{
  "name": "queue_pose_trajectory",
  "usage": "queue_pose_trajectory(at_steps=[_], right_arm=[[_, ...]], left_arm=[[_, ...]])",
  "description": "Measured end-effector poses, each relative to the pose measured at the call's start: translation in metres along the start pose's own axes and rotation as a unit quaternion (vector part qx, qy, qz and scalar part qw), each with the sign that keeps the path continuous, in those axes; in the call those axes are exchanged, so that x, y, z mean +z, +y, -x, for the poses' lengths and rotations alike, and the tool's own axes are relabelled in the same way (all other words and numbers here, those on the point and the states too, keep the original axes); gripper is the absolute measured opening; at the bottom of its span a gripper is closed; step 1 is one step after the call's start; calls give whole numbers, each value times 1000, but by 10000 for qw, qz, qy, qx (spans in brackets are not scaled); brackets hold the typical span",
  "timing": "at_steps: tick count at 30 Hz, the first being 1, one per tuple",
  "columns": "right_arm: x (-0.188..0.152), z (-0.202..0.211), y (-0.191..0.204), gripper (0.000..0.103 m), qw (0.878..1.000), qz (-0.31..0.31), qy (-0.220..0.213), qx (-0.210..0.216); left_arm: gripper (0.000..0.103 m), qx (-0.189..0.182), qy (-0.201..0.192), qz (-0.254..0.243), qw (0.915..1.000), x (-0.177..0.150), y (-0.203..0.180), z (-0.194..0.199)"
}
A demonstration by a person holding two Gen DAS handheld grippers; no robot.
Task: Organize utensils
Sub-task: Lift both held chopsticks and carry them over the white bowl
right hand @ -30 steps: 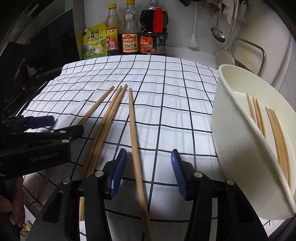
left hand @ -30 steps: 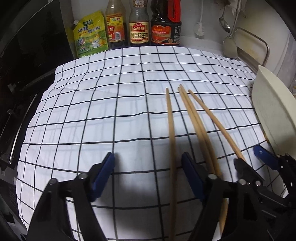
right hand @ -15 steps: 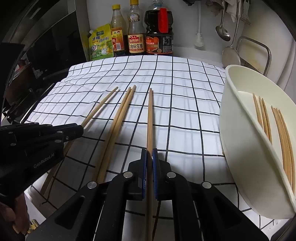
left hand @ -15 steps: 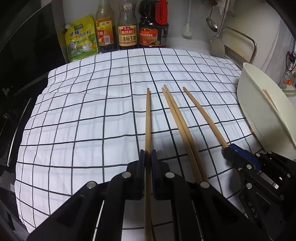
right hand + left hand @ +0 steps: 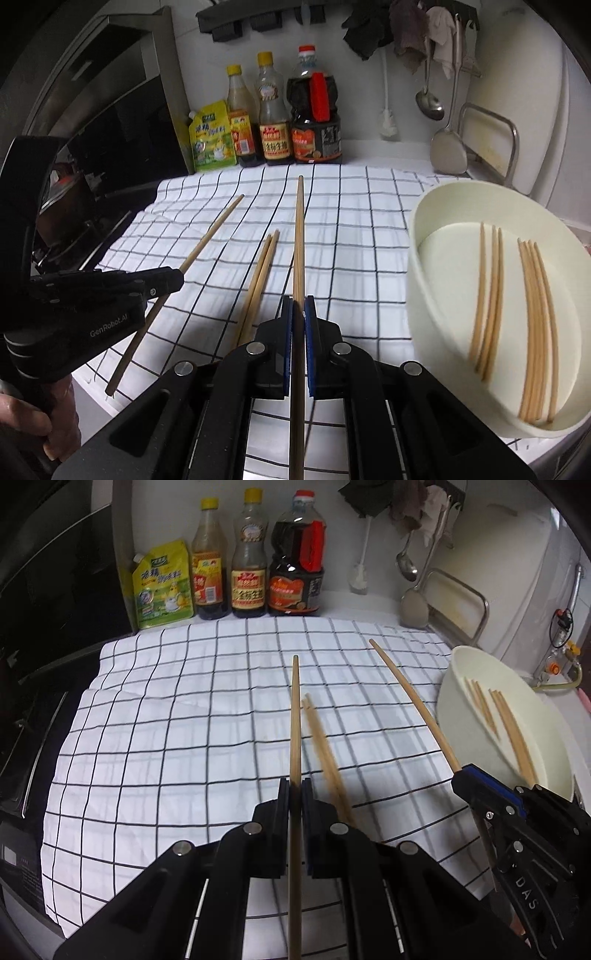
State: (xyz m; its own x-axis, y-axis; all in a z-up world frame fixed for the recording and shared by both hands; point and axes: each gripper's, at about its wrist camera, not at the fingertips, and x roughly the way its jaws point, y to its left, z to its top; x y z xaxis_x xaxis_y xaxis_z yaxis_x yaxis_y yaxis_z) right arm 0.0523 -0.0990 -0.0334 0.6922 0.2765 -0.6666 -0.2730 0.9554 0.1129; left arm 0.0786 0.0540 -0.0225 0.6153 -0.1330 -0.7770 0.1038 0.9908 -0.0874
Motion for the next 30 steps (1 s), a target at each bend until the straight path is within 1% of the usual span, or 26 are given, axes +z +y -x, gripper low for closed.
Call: queue_pose_trajectory(at_steps=[4,7,12,16,19,23,27,30], right_arm=[[8,18,-19,6,9997,-129,-194,-115],[11,29,-36,6,9988,-279,-327,-222],[16,48,-82,6,9951,-666,-535,-500],[14,61,-125,6,9885,-1104,-677,-778],[9,67,-150,6,9836,-1344,-716,-965],[1,67,-173,6,9782,-1622,-684,-1107],[-5,65,-188,6,9745,-1816,-664,-1138],[-7,63,-193,6,9731,-1852,-622,-1218]], left_arm=[[7,-241,-124,-132,9995,13,-24,8],[7,-408,-217,-300,9985,25,-49,12],[7,-763,-268,-528,9953,43,-92,9],[7,-958,-270,-716,9925,56,-125,2],[7,-1087,-270,-885,9898,63,-152,-3],[7,-1198,-257,-1113,9862,70,-184,-13],[7,-1266,-204,-1326,9828,73,-210,-24],[7,-1287,-143,-1398,9817,73,-223,-32]])
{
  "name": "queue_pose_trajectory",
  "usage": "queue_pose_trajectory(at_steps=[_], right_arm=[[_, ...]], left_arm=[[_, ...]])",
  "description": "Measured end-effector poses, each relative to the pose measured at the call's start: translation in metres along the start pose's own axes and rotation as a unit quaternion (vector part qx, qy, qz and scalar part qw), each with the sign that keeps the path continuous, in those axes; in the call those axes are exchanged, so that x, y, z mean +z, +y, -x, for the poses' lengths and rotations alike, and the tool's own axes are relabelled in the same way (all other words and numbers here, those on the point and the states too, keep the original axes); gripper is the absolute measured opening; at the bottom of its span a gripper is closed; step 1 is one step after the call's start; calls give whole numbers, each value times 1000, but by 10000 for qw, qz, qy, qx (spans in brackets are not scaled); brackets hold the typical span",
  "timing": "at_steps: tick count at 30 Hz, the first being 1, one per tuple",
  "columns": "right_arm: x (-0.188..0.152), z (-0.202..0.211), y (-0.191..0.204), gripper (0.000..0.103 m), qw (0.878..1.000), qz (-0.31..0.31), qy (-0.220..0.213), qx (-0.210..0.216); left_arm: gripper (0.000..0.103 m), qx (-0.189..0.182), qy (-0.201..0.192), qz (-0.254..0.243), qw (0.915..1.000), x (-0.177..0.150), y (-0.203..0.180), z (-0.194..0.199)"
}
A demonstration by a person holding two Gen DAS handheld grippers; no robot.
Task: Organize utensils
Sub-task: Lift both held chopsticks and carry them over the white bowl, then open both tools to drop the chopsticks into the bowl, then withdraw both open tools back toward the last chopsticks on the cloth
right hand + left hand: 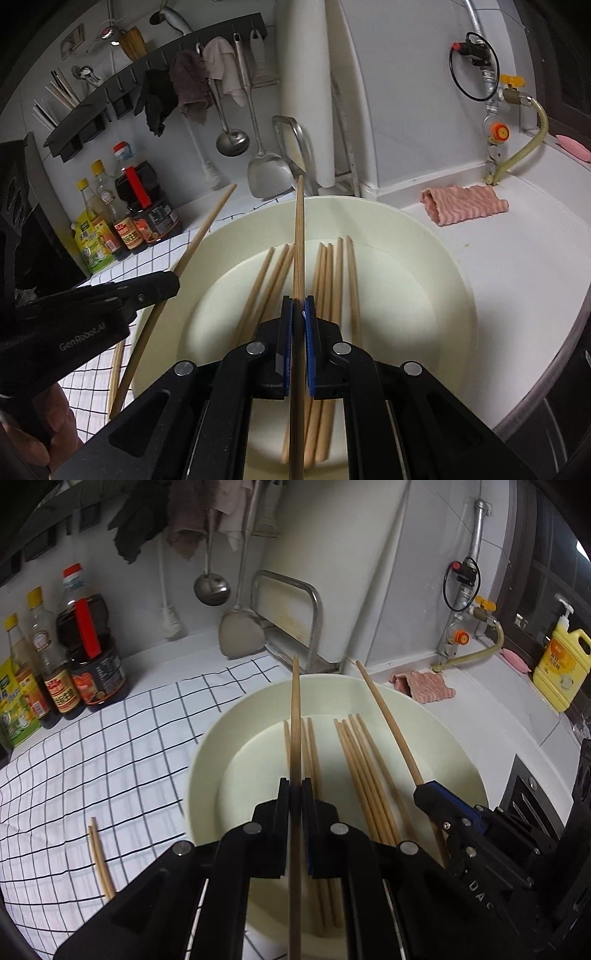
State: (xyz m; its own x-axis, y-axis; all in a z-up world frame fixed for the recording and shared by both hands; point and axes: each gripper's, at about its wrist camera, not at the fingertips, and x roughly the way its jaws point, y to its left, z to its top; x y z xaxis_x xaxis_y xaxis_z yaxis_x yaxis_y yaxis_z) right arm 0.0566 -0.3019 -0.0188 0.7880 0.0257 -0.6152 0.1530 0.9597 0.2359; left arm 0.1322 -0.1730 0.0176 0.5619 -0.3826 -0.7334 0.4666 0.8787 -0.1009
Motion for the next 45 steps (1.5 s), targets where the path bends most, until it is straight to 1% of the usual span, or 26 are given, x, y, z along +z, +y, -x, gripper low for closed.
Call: queue_pose_trajectory(at_steps=[6,10,12,13,14,15,17,18,19,24,28,34,37,45], right_arm=[[-3,-7,-10,6,9998,-81,122,-144],[-4,-9,-11,6,9996,-62,167,-216],[-4,-10,-10,6,9995,-47,184,-233],[-5,-9,-10,6,9995,-30,178,-267],[-4,-9,-10,6,9994,-31,171,-285],[-4,-8,-9,7,9994,-37,147,-297],[-3,-5,-9,9,9995,-31,104,-311],[-3,-4,-9,12,9995,-29,82,-312],[-3,-3,-9,14,9995,-34,62,-314],[-3,-1,-5,15,9997,10,42,-260],[-3,1,-1,21,9998,40,3,-211],[-5,4,5,21,9999,53,-1,-89],[-6,6,12,21,9999,142,-27,-81],[-22,16,30,24,9994,336,50,26]], left_arm=[[8,21,95,-87,9999,5,-12,-19],[8,73,145,-118,9998,4,-15,-25],[10,131,133,-109,9998,3,-14,-24],[15,163,126,-109,9997,2,-13,-24],[24,204,108,-107,9997,2,-13,-23],[28,251,72,-104,9996,2,-12,-21],[54,306,-35,-73,9995,2,-9,-17],[58,325,-109,-42,9994,2,-8,-13],[59,334,-146,-23,9993,2,-6,-11],[60,378,-184,-3,9991,2,-3,-3],[60,394,-207,36,9990,0,2,2],[60,488,-250,101,9984,-6,14,15],[63,605,-288,191,9976,-15,24,24],[63,856,-261,502,9947,-45,58,45]])
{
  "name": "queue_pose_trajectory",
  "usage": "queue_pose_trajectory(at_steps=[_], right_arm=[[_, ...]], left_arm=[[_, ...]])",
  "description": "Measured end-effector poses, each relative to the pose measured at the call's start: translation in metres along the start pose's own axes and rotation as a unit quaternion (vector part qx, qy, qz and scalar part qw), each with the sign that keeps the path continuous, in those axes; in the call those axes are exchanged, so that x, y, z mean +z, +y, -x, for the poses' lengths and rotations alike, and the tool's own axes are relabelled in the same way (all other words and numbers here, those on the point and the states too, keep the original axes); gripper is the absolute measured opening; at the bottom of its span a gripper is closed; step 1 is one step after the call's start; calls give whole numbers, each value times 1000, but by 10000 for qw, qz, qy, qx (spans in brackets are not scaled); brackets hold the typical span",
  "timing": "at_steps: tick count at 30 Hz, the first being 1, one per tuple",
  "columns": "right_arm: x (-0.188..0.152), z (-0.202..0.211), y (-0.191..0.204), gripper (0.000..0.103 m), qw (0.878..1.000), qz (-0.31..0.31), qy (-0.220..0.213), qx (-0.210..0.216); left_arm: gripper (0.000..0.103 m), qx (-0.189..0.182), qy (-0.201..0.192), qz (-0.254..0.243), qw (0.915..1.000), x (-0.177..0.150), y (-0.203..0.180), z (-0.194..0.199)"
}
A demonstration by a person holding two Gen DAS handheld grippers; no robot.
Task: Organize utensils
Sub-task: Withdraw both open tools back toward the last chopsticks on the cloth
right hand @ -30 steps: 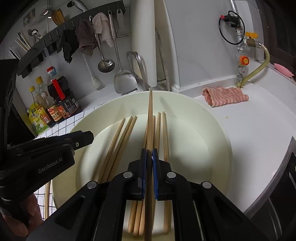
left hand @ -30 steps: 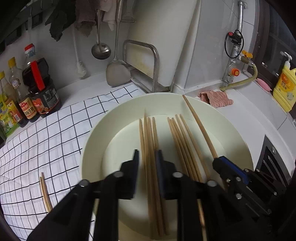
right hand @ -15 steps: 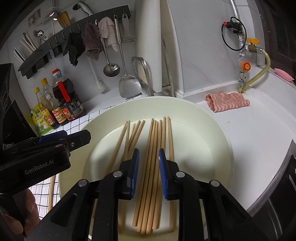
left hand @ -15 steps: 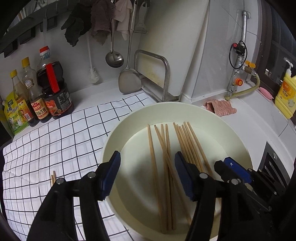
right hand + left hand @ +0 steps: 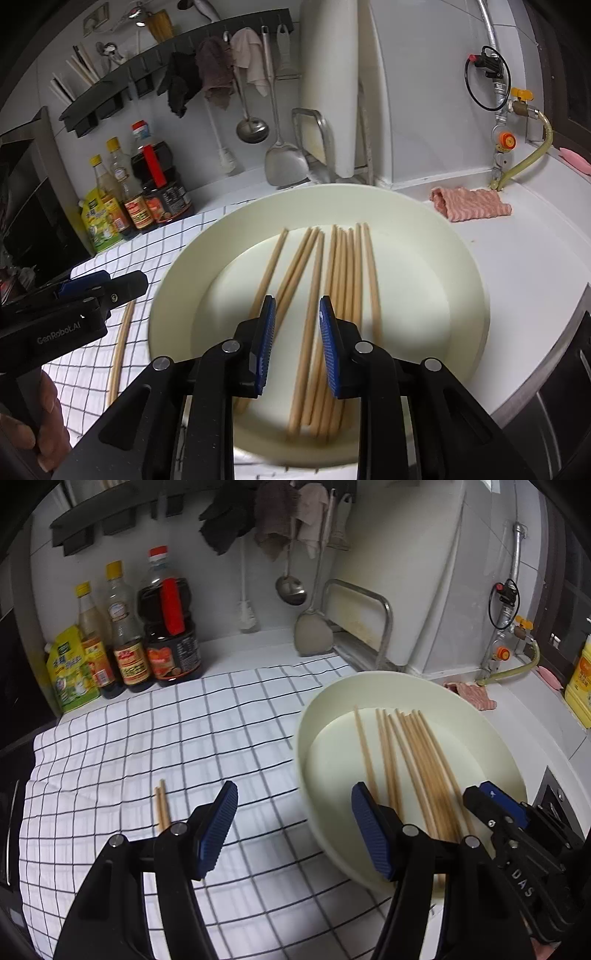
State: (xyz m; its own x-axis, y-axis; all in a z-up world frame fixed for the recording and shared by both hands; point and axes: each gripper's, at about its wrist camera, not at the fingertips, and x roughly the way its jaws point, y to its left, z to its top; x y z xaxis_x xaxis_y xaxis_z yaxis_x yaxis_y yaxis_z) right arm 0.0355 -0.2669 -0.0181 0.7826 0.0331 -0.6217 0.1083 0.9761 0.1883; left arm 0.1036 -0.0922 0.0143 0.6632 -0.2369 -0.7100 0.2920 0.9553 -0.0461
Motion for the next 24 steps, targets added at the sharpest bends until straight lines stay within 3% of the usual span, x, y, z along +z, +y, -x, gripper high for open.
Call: queue_pose_trajectory(at_steps=[15,24], right_arm=[[-23,16,84,33,9966,588,4,576],[-45,10,133,36,9916,1013,216,773]], left_arm=[[66,496,-4,508,9975,-41,81,33],[68,821,116,894,9925,-77,139,40]])
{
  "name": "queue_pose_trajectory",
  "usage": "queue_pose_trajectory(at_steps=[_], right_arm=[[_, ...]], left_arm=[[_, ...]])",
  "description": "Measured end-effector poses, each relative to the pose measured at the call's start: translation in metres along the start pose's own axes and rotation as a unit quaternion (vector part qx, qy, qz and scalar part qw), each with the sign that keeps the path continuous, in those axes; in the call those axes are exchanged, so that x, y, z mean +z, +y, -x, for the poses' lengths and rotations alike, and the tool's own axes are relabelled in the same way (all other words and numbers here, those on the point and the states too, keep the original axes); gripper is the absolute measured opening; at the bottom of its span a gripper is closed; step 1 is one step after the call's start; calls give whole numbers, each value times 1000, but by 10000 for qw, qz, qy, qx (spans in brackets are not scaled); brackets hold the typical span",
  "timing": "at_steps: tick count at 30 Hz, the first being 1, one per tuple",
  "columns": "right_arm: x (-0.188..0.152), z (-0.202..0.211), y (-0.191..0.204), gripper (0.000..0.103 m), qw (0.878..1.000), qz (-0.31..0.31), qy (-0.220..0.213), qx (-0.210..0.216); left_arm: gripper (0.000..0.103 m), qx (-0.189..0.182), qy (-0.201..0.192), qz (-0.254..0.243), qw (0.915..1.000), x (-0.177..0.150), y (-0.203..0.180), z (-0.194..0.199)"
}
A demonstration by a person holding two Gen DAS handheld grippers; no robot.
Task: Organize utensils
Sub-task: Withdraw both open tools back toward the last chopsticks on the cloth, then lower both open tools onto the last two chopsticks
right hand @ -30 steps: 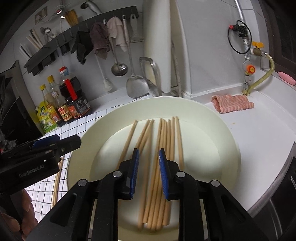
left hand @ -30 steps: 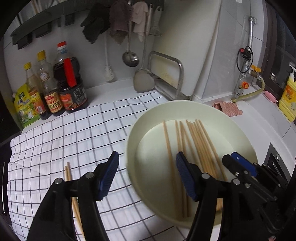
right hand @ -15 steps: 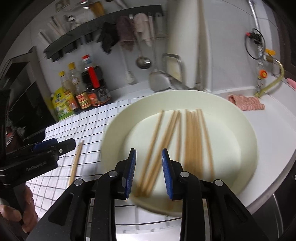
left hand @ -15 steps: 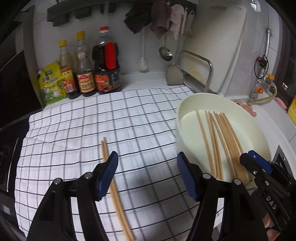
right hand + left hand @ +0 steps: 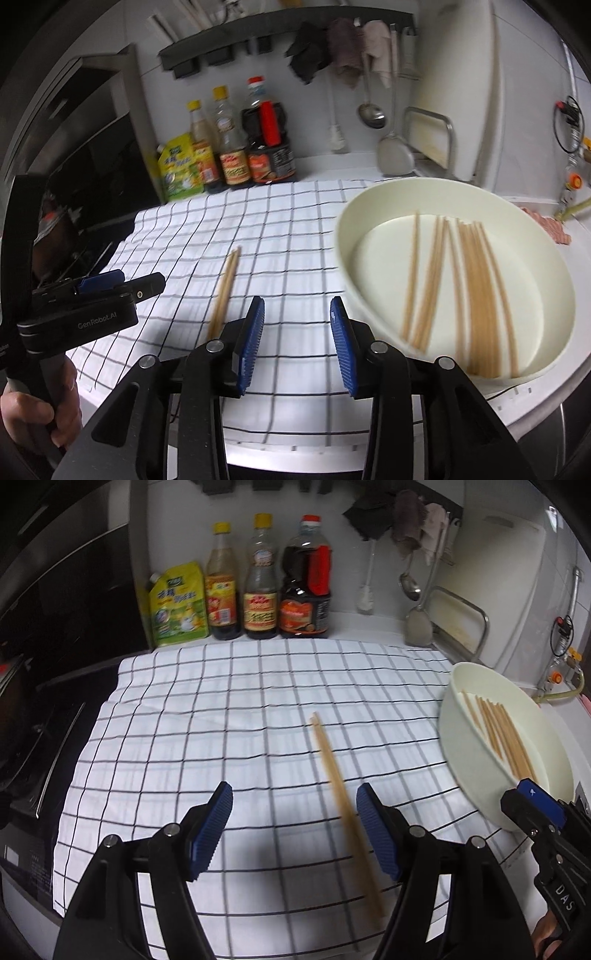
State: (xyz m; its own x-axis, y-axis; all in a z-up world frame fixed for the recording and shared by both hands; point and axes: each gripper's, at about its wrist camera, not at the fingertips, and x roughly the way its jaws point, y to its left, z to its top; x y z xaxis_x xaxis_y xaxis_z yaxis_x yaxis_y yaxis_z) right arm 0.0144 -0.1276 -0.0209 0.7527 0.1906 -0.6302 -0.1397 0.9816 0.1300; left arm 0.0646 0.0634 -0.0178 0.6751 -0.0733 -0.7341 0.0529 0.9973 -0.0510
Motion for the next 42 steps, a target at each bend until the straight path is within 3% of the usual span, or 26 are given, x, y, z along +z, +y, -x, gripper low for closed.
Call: queue_pose_trajectory(at_steps=[5,14,24,42], right_arm=[[-7,-14,21,42,9996,200,197,88],[-19,-47,50,42,9970,459,591,220],[-26,-78,59,42,9943,538,900,208],[-31,-97,71,42,9895,921,1113,-23]], left_arm=[[70,134,72,148,9998,-10,24,-3],[72,179,143,227,9995,-16,44,-8],[73,163,244,249,9993,-19,46,-16],[73,157,325,292,9989,-20,48,-25]])
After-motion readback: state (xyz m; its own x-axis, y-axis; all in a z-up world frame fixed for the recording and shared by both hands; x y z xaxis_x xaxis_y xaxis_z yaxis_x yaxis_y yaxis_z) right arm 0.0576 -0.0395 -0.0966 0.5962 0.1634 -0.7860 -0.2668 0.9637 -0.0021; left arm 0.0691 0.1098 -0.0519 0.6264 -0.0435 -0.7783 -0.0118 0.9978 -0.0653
